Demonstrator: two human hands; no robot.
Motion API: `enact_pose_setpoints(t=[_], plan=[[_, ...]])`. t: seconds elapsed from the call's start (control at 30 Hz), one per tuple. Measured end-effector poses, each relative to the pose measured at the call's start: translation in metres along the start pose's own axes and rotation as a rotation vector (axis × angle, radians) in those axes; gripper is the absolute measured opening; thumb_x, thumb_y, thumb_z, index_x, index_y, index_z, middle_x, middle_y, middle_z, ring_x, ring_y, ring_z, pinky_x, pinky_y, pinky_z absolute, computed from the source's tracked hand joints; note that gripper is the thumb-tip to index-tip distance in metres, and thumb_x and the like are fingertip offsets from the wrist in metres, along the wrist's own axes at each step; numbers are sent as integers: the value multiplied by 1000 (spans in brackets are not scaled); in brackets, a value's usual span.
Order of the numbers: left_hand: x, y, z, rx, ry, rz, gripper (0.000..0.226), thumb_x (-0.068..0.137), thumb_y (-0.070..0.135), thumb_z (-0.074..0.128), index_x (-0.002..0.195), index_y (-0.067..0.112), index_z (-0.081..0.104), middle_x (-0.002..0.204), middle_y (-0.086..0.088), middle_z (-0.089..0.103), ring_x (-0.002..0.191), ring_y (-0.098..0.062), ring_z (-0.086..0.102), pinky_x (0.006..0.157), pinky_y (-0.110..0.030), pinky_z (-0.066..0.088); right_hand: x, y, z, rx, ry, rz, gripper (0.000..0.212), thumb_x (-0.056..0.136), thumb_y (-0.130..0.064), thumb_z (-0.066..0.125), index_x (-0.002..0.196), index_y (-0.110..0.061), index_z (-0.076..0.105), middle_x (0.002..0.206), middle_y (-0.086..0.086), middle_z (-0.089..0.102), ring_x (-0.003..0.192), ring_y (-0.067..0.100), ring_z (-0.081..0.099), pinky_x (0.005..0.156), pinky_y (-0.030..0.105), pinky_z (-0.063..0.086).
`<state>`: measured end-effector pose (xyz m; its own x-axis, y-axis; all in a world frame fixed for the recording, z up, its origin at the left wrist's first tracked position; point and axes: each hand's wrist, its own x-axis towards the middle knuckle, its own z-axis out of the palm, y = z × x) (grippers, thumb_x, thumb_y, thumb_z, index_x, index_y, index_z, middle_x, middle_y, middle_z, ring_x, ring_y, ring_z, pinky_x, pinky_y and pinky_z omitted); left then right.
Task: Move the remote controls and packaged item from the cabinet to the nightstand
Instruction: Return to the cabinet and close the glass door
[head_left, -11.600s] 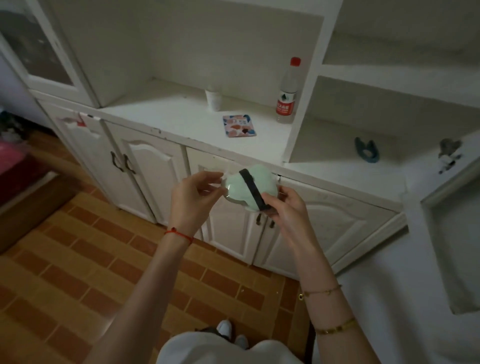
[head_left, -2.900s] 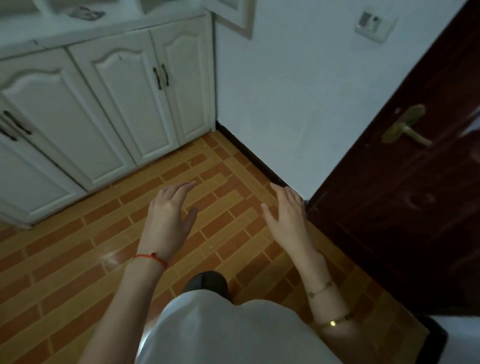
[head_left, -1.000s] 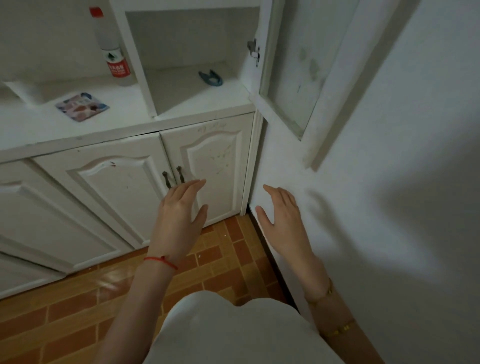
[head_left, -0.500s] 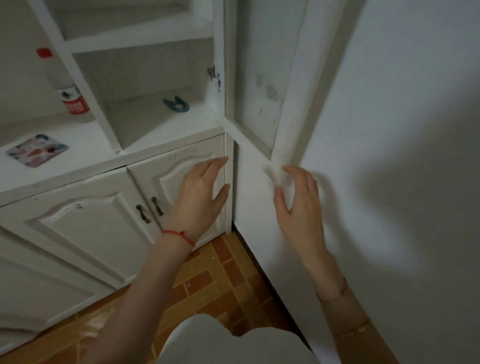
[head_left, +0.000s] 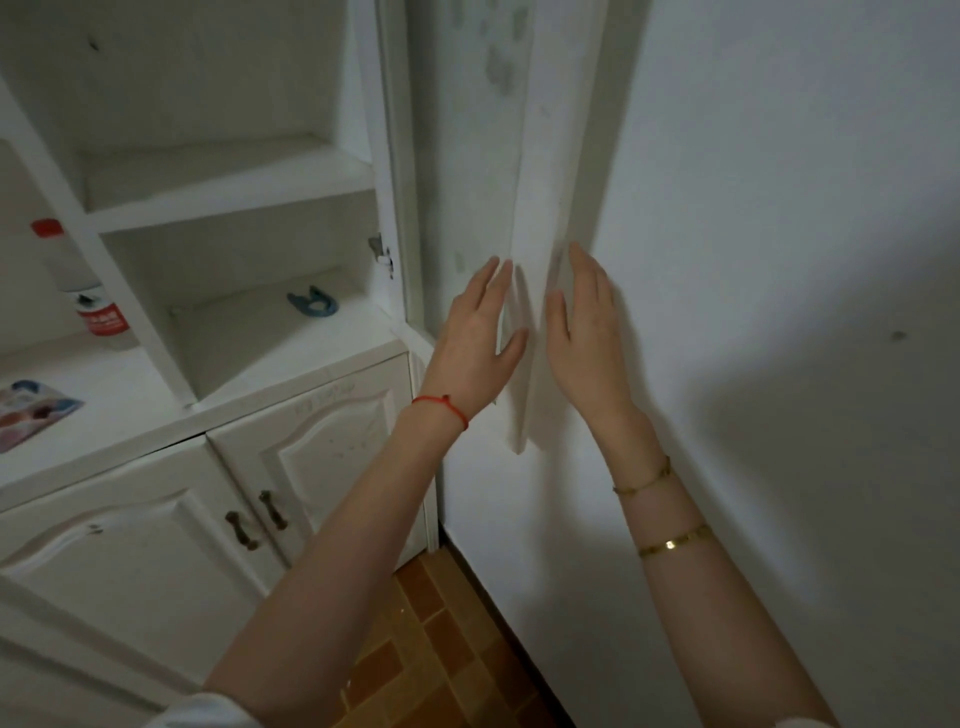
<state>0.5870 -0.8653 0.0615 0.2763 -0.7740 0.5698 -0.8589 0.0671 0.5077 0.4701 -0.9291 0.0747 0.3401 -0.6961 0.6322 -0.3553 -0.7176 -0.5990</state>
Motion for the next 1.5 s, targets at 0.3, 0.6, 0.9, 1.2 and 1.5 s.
enact_pose_setpoints(t=[0.3,0.6,0.9,1.2,1.5], plan=[[3,0,6,-31,6,34,68,90,20,61,150,12,30,157,-5,30,145,-19,29,121,-31,23,5,-4,-3,111,-27,8,44,104,-20,37,145,-6,40,148,6,45,139,18,38,114,25,27],[-28,-5,-17,-38,163,-11,68,88,18,68,147,11,36,150,-3,43,135,-16,45,113,-34,38,-18,-26,13,189,-80,-118,43,104,-20,36,144,-7,41,146,4,47,138,14,39,115,23,29],[-65,-29,-60,82,387,-117,58,85,16,71,137,4,49,130,-8,61,114,-15,59,101,-14,39,-34,-67,48,292,-226,-285,44,103,-17,40,146,-9,39,146,8,45,139,16,37,117,31,29],[-81,-66,-113,162,539,-214,40,83,12,73,121,10,61,104,10,61,91,3,54,84,-18,48,-23,-106,103,316,-286,-472,47,101,-13,46,147,-6,37,154,6,37,147,18,26,121,36,23],[-84,-131,-166,168,642,-332,39,83,12,73,121,8,63,104,-2,69,86,-12,65,80,-31,57,-4,-157,188,283,-370,-567,72,98,-21,55,156,-12,13,165,1,8,152,17,0,122,46,16]])
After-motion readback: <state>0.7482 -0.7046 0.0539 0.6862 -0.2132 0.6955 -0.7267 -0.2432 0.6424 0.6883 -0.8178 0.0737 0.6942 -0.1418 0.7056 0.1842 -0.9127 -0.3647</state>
